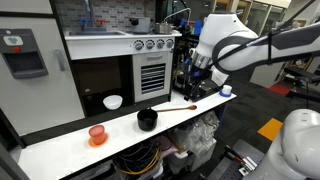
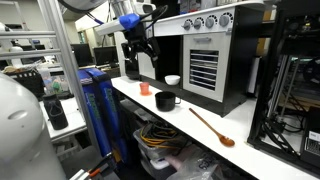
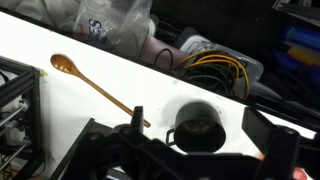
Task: Use the wooden spoon to mix the contents of the black cup then place the spoon on the counter
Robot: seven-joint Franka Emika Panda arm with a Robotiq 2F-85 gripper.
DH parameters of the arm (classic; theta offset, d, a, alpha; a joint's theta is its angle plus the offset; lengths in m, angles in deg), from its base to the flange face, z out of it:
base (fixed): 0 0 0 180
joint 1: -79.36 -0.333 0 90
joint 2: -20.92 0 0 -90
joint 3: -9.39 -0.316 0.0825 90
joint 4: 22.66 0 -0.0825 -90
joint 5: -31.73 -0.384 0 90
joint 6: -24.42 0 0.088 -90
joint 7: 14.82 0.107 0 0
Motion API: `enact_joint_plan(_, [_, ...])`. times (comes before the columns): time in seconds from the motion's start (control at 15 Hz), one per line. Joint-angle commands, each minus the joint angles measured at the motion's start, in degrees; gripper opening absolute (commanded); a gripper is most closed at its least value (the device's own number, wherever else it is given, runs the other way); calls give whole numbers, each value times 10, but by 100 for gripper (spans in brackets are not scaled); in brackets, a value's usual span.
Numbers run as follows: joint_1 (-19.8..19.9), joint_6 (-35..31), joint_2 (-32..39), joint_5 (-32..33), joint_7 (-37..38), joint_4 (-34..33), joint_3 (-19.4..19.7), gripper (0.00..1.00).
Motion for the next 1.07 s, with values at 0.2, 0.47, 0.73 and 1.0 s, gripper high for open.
enact_joint_plan(0.2, [-56,-42,104,-56,-295,-62,196,100])
enact_joint_plan(0.47, [-67,-32,213,-96,-477,-112,243,100])
enact_joint_plan(0.73, [-17,-35,236,-94,-493,-107,195,100])
enact_joint_plan(1.0, [-5,-36,291,-89,-488,-137,172,100])
